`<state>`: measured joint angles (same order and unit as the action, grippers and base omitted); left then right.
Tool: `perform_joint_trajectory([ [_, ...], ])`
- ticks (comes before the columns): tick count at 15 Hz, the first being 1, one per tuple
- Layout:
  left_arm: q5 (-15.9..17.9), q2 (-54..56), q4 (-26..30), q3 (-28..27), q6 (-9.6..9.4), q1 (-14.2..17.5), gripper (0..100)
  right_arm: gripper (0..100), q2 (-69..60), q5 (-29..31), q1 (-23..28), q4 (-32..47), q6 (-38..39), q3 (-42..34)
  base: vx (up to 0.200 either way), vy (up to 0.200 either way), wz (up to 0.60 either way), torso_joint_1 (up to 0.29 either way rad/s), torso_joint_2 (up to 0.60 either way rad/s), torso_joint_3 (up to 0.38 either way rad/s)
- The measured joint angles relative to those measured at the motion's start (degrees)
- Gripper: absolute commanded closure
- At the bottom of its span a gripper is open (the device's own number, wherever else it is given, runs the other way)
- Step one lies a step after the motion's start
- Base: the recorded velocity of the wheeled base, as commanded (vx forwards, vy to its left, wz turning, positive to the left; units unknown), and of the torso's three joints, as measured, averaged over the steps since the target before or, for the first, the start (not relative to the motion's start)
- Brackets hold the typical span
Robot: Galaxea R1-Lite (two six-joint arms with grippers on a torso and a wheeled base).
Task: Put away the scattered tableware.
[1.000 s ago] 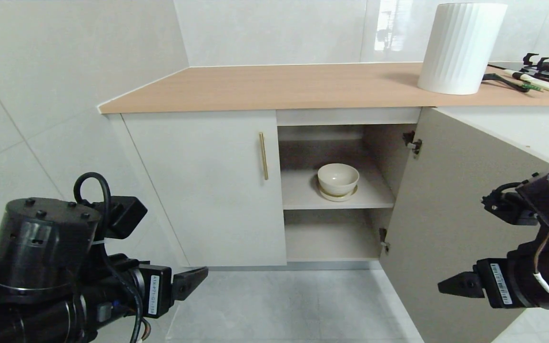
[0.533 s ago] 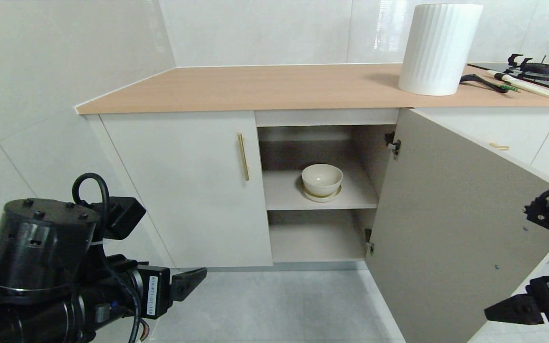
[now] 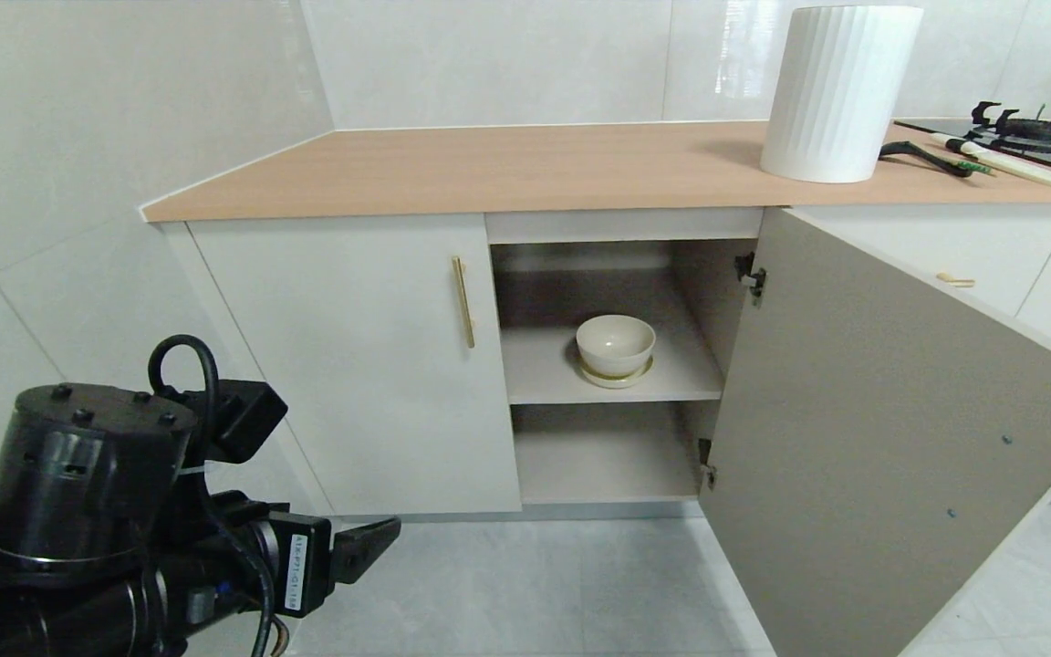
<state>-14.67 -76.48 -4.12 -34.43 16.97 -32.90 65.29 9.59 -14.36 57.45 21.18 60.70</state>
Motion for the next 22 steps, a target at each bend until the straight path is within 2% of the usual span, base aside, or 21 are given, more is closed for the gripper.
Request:
perform_joint_trajectory([
  [2, -0.05, 0.09, 0.0, 0.0, -0.04, -0.11, 0, 0, -0.09, 0.59, 4.22, -1.67, -0.38, -0.04, 0.0, -0.2, 0.0, 0.0, 0.0, 0.005],
  [6, 0.05, 0.11, -0.11, 0.11, -0.13, -0.17, 0, 0, 1.79, 2.89, 12.87, -5.58, -4.23, -0.11, 0.0, 0.0, 0.0, 0.0, 0.0, 0.0],
  [8, 0.02, 0.11, -0.04, 0.17, -0.15, -0.13, 0, 0, 2.6, 2.8, 15.21, -6.72, -5.56, -0.2, 0.0, 0.0, 0.0, 0.0, 0.0, 0.0],
  [11, 0.0, 0.13, -0.09, 0.06, -0.11, -0.15, 0, 0, 5.13, 2.77, 16.01, -10.35, -5.23, -0.61, 0.0, 0.0, 0.0, 0.0, 0.0, 0.0],
  [17, 0.06, 0.11, -0.06, 0.06, -0.04, -0.13, 0, 0, 12.61, 2.89, 16.15, -36.5, -5.11, -10.26, 0.0, 0.0, 0.0, 0.0, 0.0, 0.0],
  [19, 0.09, 0.11, -0.09, -0.05, -0.04, -0.15, 0, 0, 14.73, 2.78, 16.23, -40.35, -5.01, -12.08, 0.0, 0.0, 0.0, 0.0, 0.0, 0.0],
  [22, 0.11, 0.11, -0.09, -0.11, -0.04, -0.15, 0, 0, 16.82, 2.08, 15.46, -42.13, -4.89, -12.5, 0.0, 0.0, 0.0, 0.0, 0.0, 0.0],
])
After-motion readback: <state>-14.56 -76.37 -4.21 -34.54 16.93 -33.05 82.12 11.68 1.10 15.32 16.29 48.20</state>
